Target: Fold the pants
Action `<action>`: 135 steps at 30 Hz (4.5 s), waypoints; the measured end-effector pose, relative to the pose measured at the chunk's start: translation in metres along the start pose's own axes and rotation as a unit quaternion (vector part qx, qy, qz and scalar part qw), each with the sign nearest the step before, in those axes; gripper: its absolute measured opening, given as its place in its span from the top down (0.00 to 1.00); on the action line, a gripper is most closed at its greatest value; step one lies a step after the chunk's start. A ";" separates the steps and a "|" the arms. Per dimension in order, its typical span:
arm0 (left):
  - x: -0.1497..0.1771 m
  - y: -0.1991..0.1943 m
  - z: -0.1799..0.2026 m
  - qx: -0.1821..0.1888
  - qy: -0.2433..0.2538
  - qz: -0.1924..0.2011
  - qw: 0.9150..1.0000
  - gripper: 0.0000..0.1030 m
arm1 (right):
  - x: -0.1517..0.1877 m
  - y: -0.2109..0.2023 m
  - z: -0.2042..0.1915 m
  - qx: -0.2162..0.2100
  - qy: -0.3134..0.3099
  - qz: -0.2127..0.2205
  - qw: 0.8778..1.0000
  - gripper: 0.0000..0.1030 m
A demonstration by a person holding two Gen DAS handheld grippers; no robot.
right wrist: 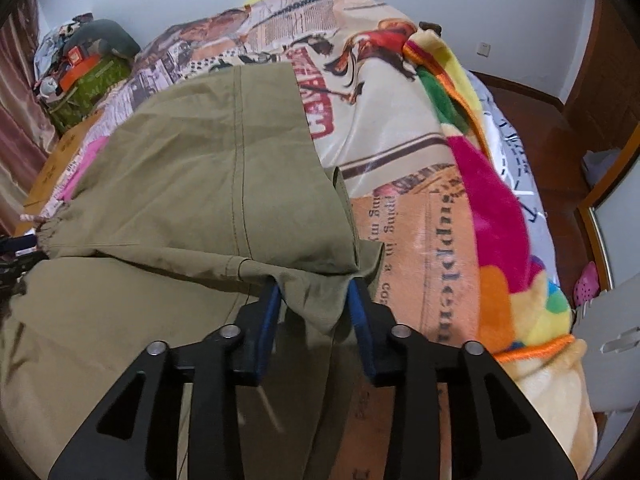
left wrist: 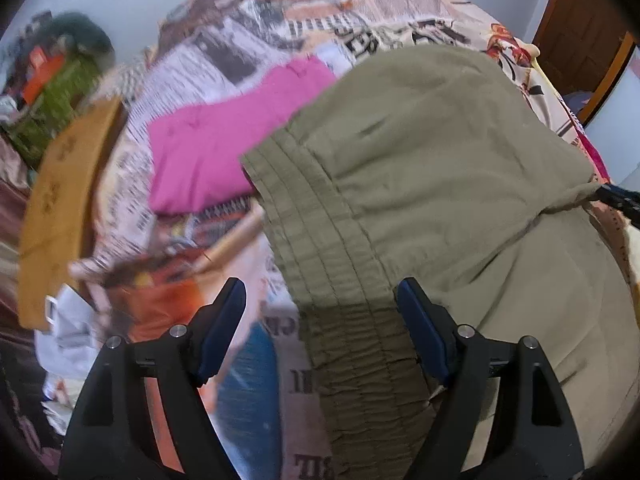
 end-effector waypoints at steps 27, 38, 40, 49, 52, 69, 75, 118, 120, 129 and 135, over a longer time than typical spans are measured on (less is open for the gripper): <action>-0.026 0.056 -0.006 0.026 -0.018 -0.049 0.998 0.15 | -0.020 0.044 0.007 -0.044 0.016 -0.016 0.999 0.58; -0.021 0.056 -0.010 -0.026 -0.003 -0.026 0.999 0.18 | -0.017 0.047 0.001 0.009 -0.015 0.003 1.000 0.79; -0.020 0.058 -0.015 -0.019 -0.012 -0.029 0.999 0.18 | -0.017 0.048 -0.004 0.020 -0.027 0.004 0.999 0.81; -0.016 0.059 -0.014 -0.027 -0.008 -0.016 0.999 0.14 | -0.020 0.057 0.000 0.012 -0.031 -0.023 0.999 0.81; -0.017 0.059 -0.019 -0.013 -0.014 -0.016 1.000 0.15 | -0.022 0.055 0.002 0.004 -0.026 -0.034 0.999 0.81; -0.057 0.000 -0.051 -0.016 -0.068 0.058 0.996 0.14 | -0.074 -0.021 -0.010 -0.006 -0.005 0.069 0.998 0.45; -0.082 -0.002 -0.071 -0.029 -0.092 0.078 0.992 0.11 | -0.108 -0.023 -0.028 -0.012 -0.017 0.105 0.994 0.42; -0.101 0.093 -0.066 0.015 -0.131 0.002 0.991 0.50 | -0.175 0.083 -0.055 0.005 -0.041 0.088 0.995 0.88; -0.105 0.071 -0.065 0.006 -0.124 0.025 0.992 0.50 | -0.178 0.067 -0.054 0.001 -0.036 0.102 0.994 0.88; -0.119 -0.036 -0.050 -0.021 -0.085 0.134 0.987 0.51 | -0.186 -0.024 -0.061 0.010 -0.032 0.185 0.982 0.88; -0.114 -0.090 -0.042 -0.015 -0.073 0.179 0.981 0.51 | -0.175 -0.082 -0.058 0.000 -0.021 0.227 0.974 0.88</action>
Point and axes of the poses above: each gripper's, at about its wrist camera, not at the fingertips, and y roughly the way its jaws point, z to its right, x to its underside, the point moved 1 cm from there along y, roughly the way its jaws point, and after that the axes turned 1 degree about -y, right-handed, at the moved point
